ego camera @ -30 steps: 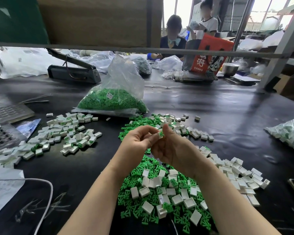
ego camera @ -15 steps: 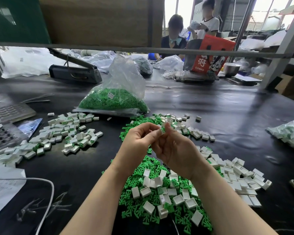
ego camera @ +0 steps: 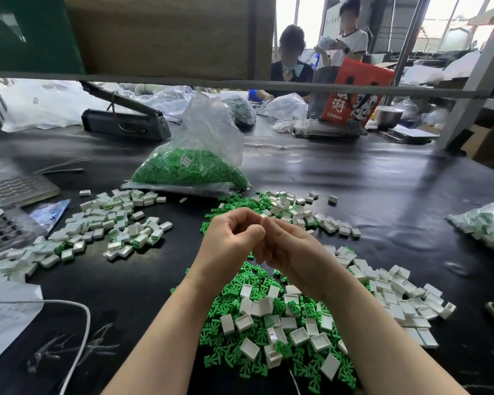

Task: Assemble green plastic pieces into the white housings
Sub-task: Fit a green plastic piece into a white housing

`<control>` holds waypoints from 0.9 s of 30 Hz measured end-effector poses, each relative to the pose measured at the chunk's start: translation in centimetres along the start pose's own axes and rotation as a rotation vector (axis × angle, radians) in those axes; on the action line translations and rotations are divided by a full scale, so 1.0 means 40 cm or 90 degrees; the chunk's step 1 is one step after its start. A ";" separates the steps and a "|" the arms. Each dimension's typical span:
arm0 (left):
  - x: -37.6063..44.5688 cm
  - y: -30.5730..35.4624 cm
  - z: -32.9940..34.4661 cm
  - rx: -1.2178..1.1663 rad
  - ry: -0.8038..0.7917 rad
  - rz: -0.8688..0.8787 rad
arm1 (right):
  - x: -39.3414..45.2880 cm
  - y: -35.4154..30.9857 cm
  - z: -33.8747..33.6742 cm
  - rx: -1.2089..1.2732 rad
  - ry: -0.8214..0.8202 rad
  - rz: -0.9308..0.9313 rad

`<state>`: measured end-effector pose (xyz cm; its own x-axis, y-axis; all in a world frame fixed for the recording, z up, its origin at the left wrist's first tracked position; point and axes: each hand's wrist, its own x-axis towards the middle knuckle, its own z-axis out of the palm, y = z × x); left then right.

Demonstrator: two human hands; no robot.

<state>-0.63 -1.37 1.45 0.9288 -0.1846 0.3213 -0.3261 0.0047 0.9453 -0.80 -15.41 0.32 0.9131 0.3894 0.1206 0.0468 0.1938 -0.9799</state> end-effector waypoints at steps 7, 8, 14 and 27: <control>-0.001 -0.001 0.007 0.011 0.038 -0.010 | -0.003 -0.005 0.008 -0.036 0.036 -0.017; 0.000 -0.003 0.007 0.009 0.040 -0.010 | -0.003 -0.005 0.008 -0.037 0.039 -0.017; 0.000 -0.014 0.008 0.010 0.039 0.009 | 0.005 0.001 0.004 -0.089 0.040 -0.034; -0.004 -0.012 0.014 -0.003 0.061 0.014 | 0.014 0.016 0.002 -0.091 0.045 -0.062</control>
<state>-0.73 -1.91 0.92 0.9343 -0.0889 0.3452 -0.3455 0.0124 0.9383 -0.30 -15.00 -0.24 0.9271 0.3105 0.2101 0.1894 0.0955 -0.9772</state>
